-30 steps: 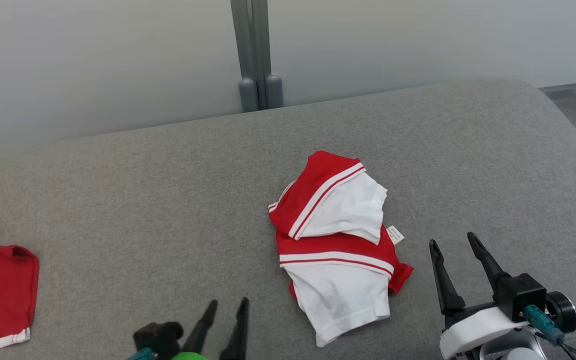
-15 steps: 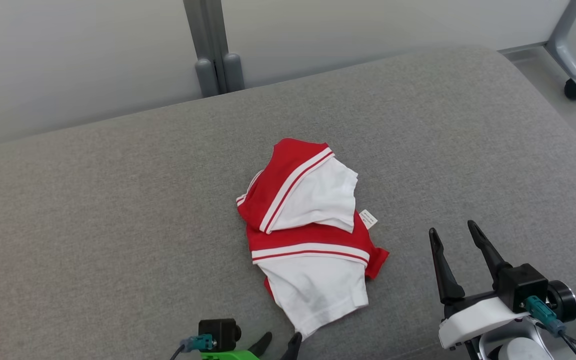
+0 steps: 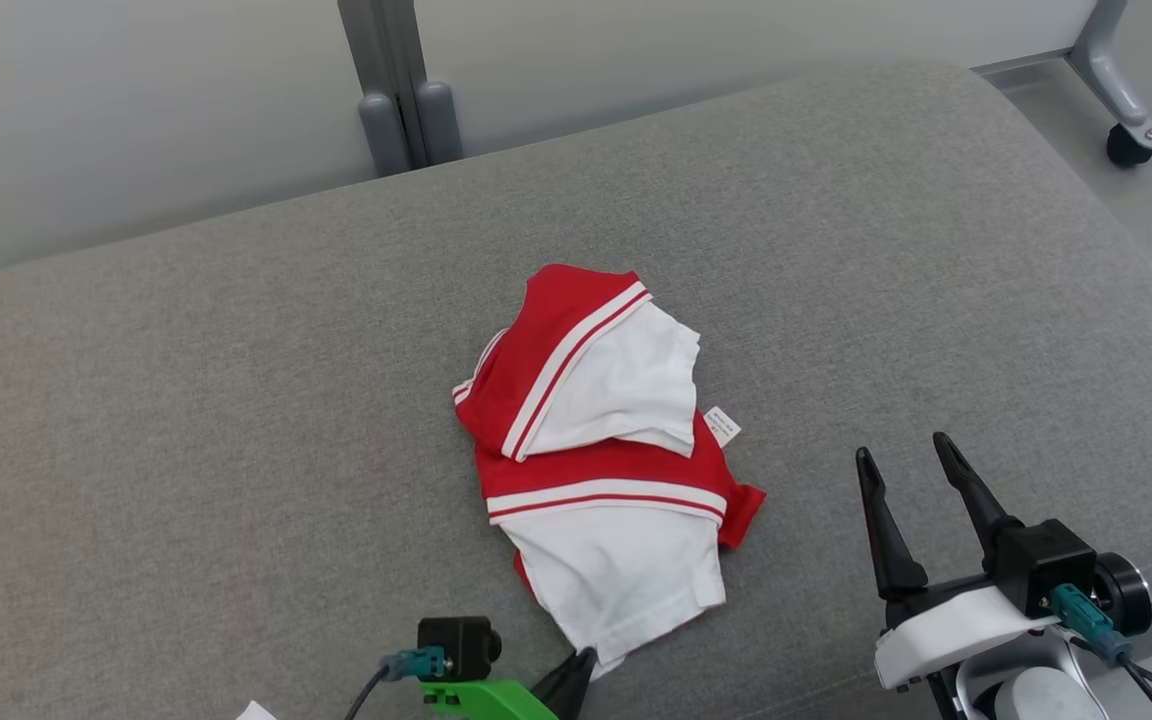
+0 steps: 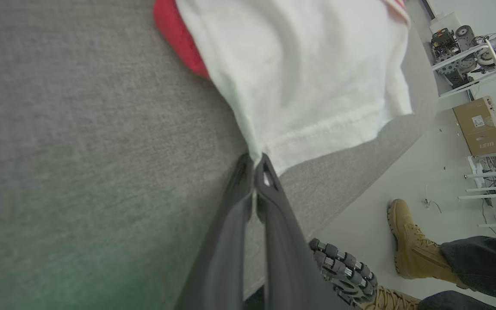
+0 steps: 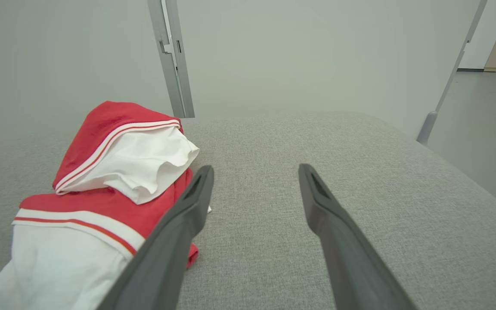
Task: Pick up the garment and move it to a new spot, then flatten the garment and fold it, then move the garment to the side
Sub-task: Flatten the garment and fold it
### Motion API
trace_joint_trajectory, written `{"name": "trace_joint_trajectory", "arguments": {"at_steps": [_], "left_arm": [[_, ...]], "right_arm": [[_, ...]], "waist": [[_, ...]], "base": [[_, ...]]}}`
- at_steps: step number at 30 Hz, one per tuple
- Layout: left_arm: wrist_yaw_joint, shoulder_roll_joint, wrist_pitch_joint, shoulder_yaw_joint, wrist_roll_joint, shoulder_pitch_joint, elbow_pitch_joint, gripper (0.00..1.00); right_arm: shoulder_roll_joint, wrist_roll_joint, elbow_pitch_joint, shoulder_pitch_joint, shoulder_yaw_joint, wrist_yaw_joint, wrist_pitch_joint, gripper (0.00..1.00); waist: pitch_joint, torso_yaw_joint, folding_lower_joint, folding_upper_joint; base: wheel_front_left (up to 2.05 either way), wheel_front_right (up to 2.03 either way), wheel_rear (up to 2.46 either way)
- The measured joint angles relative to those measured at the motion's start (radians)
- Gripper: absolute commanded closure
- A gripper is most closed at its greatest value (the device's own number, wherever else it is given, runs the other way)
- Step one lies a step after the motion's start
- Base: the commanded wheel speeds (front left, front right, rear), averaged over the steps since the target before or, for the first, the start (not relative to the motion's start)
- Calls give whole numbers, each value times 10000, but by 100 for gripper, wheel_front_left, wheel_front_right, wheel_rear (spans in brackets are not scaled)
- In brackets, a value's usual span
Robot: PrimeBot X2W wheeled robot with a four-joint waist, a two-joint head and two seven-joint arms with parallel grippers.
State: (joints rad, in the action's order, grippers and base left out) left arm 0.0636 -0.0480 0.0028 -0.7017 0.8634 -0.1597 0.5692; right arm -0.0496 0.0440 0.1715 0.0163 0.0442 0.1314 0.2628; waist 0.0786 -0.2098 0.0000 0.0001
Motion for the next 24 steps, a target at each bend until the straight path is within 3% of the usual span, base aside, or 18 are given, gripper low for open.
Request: {"name": "trace_joint_trajectory", "arguments": {"at_steps": [3,6,9,13,15,19,24], "left_arm": [[132,10,-148,92,290,-17,-173,100],[230,-539,-221,796,844,-14,-1530,100],[176,-1595,297,1281,1007,-99,-3308,100],[-307,-3269,1496,2307,1335,-856,-5802,100],[-596,-3730,2013,2968,1856,-1304,-6600,100],[-1175,-4893,2569,4088,1801,-2530,-6941,100],[-1252,-5465,2964,4527,1735,-3744,-6316,100]], "right_arm": [[4,4,29,1,-13,0,0,0],[2,42,27,-22,-173,0,0,0],[-2,46,23,-117,-221,0,0,0],[2,144,4,-125,-121,0,0,0],[2,198,13,-101,-25,0,0,0],[4,351,77,84,280,0,0,0],[2,456,171,164,453,0,0,0]], "waist": [[-68,25,0,0],[-176,102,0,0],[-226,260,0,0],[-291,484,0,0],[-317,565,0,0],[-372,526,0,0],[-446,284,0,0]], "base": [[0,0,0],[0,0,0],[0,0,0],[0,0,0],[0,0,0],[0,0,0],[0,0,0]]}}
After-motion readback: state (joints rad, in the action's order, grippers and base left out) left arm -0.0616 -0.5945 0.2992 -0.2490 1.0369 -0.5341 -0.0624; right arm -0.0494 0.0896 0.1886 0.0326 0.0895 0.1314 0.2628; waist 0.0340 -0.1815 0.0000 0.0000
